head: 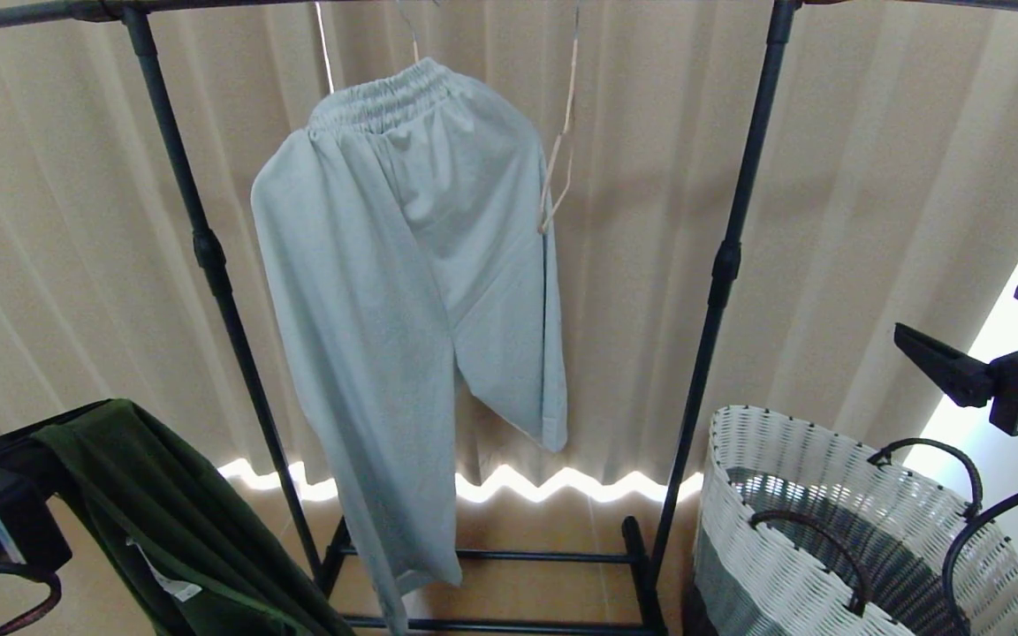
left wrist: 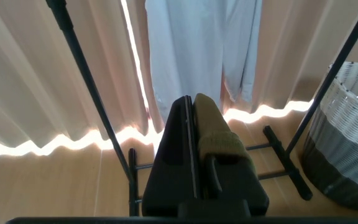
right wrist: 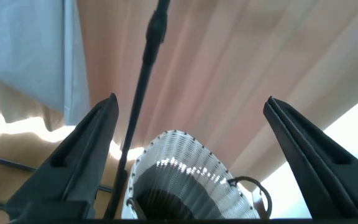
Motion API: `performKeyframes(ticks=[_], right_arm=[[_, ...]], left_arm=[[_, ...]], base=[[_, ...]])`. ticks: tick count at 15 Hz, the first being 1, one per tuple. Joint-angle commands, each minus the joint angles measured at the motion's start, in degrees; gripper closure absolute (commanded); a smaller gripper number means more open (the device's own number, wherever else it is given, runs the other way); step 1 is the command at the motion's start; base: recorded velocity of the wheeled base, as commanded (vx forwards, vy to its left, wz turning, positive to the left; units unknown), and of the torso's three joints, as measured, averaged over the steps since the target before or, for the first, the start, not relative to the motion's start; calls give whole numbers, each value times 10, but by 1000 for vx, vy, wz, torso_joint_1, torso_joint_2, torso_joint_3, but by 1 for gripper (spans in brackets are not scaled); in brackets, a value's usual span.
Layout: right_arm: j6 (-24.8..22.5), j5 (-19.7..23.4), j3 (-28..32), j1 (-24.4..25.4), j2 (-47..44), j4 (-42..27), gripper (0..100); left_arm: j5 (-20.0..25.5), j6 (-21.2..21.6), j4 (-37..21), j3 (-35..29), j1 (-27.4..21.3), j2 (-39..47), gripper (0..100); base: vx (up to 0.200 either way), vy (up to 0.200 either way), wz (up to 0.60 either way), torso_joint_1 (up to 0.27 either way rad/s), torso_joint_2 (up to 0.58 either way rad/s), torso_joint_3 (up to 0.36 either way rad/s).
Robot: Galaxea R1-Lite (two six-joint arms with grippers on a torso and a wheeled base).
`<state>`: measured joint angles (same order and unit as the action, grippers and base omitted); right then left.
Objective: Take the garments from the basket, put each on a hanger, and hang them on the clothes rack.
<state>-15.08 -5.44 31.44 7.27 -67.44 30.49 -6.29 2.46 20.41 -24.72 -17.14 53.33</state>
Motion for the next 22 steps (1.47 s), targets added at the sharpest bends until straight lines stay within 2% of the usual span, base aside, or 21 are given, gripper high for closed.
performKeyframes(ticks=[1,4,9,15,22], right_arm=[[-1,0,-14,-7,2,2,0],[-6,-19,-39,-16,4,3,0],[-6,-13,-68,-15,17,4,0],[-10,-19,-76,-17,16,4,0],[-50,-19,-78,-37,16,4,0]], left_arm=[[0,0,0,-2,0,0,100],[0,-1,0,-2,0,1,100],[0,-1,0,-2,0,1,100],[0,-1,0,-2,0,1,100],[0,-2,0,-2,1,1,100]], base=[[0,0,0,0,0,0],[0,0,0,0,0,0],[0,0,0,0,0,0],[0,0,0,0,0,0],[0,0,0,0,0,0]])
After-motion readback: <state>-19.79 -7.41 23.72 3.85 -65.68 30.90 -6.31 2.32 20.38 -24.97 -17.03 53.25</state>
